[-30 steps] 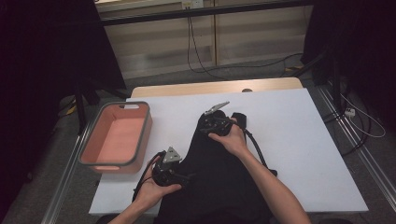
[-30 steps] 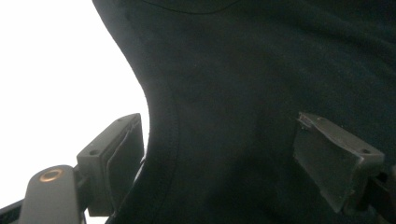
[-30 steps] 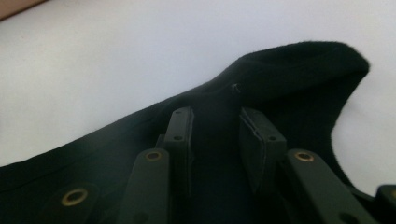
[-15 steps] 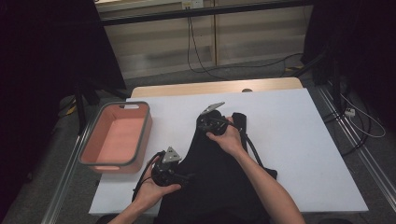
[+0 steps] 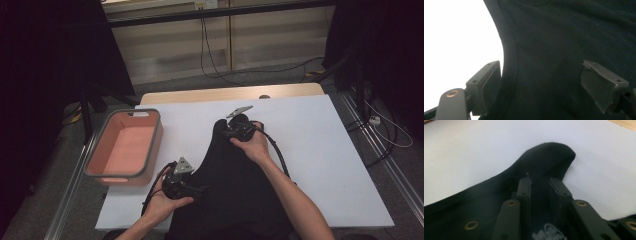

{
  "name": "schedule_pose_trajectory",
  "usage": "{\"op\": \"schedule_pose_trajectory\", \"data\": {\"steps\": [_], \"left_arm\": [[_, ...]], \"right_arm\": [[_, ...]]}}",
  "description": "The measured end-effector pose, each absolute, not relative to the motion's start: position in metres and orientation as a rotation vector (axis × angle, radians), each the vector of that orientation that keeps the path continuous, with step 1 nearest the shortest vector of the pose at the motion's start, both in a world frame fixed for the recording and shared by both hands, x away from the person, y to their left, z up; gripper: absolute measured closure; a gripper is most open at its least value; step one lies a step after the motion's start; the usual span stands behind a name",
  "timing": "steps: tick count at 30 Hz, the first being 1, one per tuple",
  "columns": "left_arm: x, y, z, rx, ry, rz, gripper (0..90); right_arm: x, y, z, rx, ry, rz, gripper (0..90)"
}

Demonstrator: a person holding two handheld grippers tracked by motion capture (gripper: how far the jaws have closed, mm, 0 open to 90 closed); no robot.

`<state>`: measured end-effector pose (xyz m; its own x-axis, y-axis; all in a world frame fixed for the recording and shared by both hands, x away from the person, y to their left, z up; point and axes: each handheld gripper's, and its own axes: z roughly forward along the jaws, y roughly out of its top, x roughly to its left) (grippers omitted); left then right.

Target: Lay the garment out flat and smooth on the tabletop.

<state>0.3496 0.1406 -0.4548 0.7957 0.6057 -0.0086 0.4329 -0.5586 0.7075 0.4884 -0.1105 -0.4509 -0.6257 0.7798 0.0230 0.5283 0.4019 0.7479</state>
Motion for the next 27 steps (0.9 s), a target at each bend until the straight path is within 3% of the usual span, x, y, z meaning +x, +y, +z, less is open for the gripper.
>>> {"op": "schedule_pose_trajectory", "data": {"steps": [5, 9, 27], "left_arm": [[0.350, 0.143, -0.453, 2.220, 0.780, 0.307, 17.9], [0.352, 0.147, -0.449, 2.190, 0.792, 0.311, 16.5], [0.349, 0.154, -0.444, 2.135, 0.813, 0.339, 12.1]], "right_arm": [[0.472, -0.127, -0.438, 1.126, 2.324, 1.145, 54.9], [0.453, -0.142, -0.425, 1.102, 2.297, 1.188, 51.3], [0.380, -0.188, -0.428, 1.115, 2.263, 1.265, 45.1]]}}
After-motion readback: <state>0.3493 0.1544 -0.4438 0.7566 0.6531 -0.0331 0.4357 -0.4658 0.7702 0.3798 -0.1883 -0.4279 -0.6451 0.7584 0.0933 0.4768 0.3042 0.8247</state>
